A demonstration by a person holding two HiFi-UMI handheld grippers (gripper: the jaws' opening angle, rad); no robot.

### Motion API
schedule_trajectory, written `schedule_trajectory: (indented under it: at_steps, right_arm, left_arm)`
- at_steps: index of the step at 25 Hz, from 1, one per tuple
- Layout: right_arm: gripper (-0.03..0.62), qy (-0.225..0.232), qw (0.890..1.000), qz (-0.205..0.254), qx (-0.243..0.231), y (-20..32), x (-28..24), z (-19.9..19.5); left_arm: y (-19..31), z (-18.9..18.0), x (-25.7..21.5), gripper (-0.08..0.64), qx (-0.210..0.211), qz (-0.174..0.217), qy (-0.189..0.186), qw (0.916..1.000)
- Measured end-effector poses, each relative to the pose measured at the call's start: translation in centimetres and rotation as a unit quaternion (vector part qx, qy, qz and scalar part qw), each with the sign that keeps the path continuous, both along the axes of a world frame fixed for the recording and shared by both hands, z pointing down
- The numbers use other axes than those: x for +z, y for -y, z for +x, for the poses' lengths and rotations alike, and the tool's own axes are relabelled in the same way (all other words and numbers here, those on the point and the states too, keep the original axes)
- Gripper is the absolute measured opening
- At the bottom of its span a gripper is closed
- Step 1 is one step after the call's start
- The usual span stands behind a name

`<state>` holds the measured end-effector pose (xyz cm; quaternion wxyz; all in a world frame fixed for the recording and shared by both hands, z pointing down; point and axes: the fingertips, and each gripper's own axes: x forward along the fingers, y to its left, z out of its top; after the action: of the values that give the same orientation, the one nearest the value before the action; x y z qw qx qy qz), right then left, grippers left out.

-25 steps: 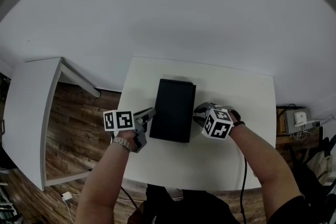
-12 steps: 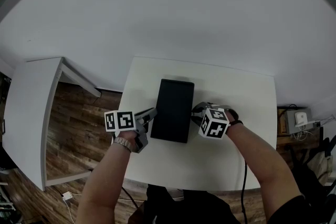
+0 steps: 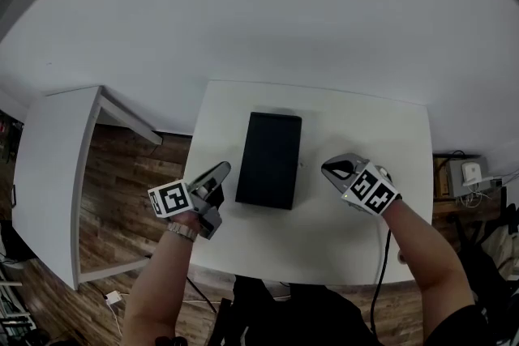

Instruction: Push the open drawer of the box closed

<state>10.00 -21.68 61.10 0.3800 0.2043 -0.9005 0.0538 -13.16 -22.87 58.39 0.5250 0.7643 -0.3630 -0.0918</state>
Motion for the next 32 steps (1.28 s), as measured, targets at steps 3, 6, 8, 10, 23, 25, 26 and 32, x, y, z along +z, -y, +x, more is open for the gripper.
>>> schedule_trajectory:
  at_steps: [3, 6, 8, 10, 23, 25, 26, 32]
  right_arm:
    - [0.003, 0.175, 0.973, -0.078, 0.128, -1.5, -3.9, 3.4]
    - [0.003, 0.342, 0.901, -0.141, 0.228, -4.1, -7.1, 6.6]
    - [0.003, 0.384, 0.872, -0.155, 0.263, -6.6, -8.1, 7.6]
    - [0.003, 0.410, 0.850, -0.168, 0.285, -9.3, -8.6, 7.6]
    - [0.003, 0.520, 0.758, -0.220, 0.327, -27.0, -12.6, -6.1]
    - [0.003, 0.527, 0.750, -0.221, 0.333, -29.8, -12.8, -8.4]
    - [0.003, 0.529, 0.748, -0.221, 0.336, -31.1, -12.9, -9.5]
    - [0.003, 0.531, 0.743, -0.210, 0.350, -37.0, -13.0, -14.0]
  left_arm:
    - [-5.1, -2.2, -3.0, 0.051, -0.004, 0.044, -0.034, 0.9985]
    - [-10.6, -4.4, -4.3, 0.049, 0.009, 0.073, 0.014, 0.9972]
    - [-14.2, -5.2, -4.8, 0.024, 0.006, 0.064, 0.027, 0.9976]
    - [-17.1, -5.8, -5.7, 0.002, 0.002, 0.061, 0.025, 0.9979]
    - [-28.4, -2.3, -8.5, 0.002, 0.160, 0.083, -0.039, 0.9828]
    - [-30.3, -2.8, -8.5, 0.002, 0.179, 0.087, -0.042, 0.9790]
    - [-31.2, -3.2, -8.5, 0.002, 0.186, 0.086, -0.048, 0.9776]
    - [-36.1, -5.1, -8.6, 0.002, 0.219, 0.076, -0.084, 0.9692]
